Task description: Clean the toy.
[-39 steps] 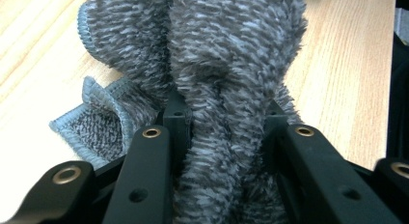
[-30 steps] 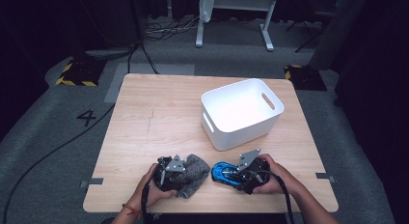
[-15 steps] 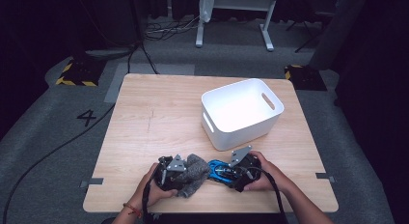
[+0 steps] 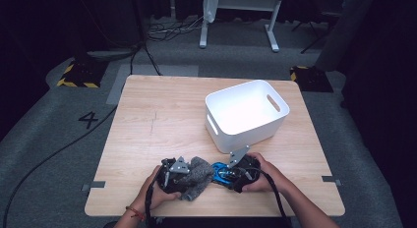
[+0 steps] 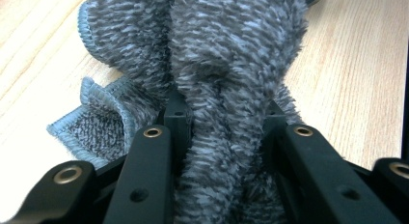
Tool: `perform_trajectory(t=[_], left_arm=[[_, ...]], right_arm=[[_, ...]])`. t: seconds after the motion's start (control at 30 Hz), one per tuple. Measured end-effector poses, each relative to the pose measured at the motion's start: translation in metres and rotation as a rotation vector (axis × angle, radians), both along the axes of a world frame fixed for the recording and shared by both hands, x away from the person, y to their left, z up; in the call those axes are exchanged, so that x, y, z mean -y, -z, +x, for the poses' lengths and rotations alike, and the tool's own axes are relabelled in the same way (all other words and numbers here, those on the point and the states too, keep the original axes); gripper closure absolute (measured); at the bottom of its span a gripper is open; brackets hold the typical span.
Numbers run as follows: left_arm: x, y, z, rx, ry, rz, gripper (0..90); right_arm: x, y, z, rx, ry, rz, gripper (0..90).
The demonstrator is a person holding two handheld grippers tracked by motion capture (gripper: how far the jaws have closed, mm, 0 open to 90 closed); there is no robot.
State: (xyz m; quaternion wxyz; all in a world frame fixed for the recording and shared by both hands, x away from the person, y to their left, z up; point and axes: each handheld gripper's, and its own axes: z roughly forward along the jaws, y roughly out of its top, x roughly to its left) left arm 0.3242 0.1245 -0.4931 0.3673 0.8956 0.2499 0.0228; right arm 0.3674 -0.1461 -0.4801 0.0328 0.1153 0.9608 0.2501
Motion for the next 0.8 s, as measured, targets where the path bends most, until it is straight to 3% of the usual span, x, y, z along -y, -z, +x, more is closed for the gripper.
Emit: perform_trajectory(t=[0.13, 0.33, 0.47, 0.6, 0.7, 0.8], left_arm=[[0.000, 0.000, -0.001, 0.007, -0.001, 0.000, 67.5], [-0.001, -0.001, -0.001, 0.008, -0.003, -0.013, 67.5], [-0.006, -0.004, -0.001, 0.014, -0.024, -0.020, 67.4], [-0.014, -0.011, -0.001, 0.032, -0.064, -0.057, 67.4], [-0.016, -0.011, 0.000, 0.031, -0.073, -0.056, 67.4], [-0.015, -0.010, 0.000, 0.033, -0.073, -0.049, 67.5]], right_arm=[[-0.001, -0.001, -0.002, 0.009, 0.008, -0.003, 26.2], [0.005, 0.002, -0.005, 0.017, 0.019, 0.038, 26.4], [0.011, 0.004, -0.008, 0.028, 0.029, 0.078, 26.5], [0.021, -0.001, -0.010, 0.025, 0.041, 0.146, 28.6], [0.024, 0.002, -0.014, 0.031, 0.023, 0.116, 28.6], [0.029, 0.003, -0.015, 0.023, 0.038, 0.143, 28.6]])
